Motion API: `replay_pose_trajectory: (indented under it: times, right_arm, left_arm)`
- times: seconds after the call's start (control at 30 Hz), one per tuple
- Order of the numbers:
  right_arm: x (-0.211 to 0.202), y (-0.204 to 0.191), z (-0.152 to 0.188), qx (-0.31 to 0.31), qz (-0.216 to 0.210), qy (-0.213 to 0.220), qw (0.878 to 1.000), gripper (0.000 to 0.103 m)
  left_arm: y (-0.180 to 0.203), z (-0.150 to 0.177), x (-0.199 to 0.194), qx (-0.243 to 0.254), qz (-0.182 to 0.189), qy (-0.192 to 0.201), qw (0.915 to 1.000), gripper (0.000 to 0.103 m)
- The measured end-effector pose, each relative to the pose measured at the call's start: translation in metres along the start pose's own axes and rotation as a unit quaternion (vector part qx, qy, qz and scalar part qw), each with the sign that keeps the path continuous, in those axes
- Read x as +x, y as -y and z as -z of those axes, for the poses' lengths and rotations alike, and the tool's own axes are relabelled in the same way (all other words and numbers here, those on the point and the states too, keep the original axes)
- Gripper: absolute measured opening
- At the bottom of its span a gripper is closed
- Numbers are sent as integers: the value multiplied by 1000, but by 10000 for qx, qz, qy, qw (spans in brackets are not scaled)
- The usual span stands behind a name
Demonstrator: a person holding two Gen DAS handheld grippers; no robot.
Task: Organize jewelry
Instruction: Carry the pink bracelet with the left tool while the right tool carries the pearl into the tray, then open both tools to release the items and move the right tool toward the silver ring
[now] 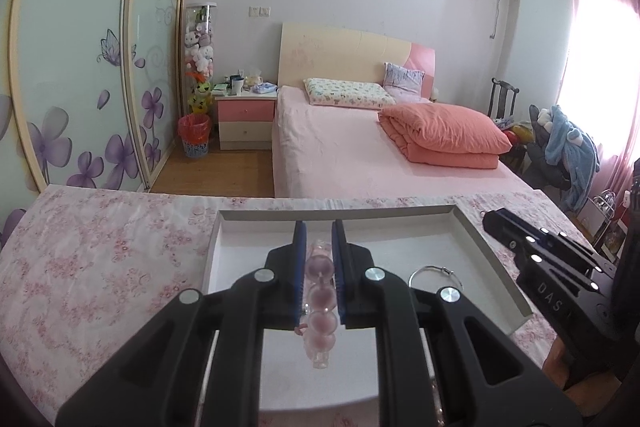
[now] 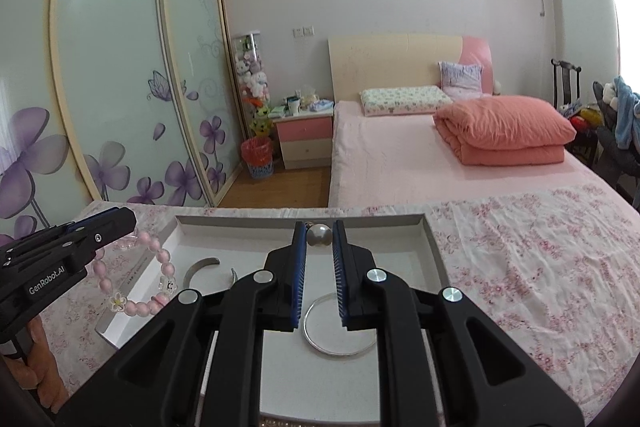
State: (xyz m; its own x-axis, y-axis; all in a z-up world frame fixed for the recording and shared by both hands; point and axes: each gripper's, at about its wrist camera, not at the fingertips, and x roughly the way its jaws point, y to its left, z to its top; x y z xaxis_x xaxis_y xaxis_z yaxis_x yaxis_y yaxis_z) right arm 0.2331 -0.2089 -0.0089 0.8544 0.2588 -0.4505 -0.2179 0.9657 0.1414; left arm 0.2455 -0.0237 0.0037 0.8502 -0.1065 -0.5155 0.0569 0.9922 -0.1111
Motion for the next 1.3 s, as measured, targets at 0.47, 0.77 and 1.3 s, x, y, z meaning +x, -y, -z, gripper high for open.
replay_pose_trajectory:
  times: [0.47, 0.77, 1.3]
  right_arm:
    - [10, 7, 9, 146, 32, -316, 9994, 29]
    - [2, 13, 9, 155, 80, -286, 9994, 29]
    - [-26, 36, 47, -5, 231, -755, 9969, 29]
  left_arm:
    - [-21, 1, 20, -398, -37, -175, 9990, 27]
    - [-31, 9, 10, -460, -169, -200, 9986, 32]
    - [-45, 46, -19, -423, -300, -441, 9977, 40]
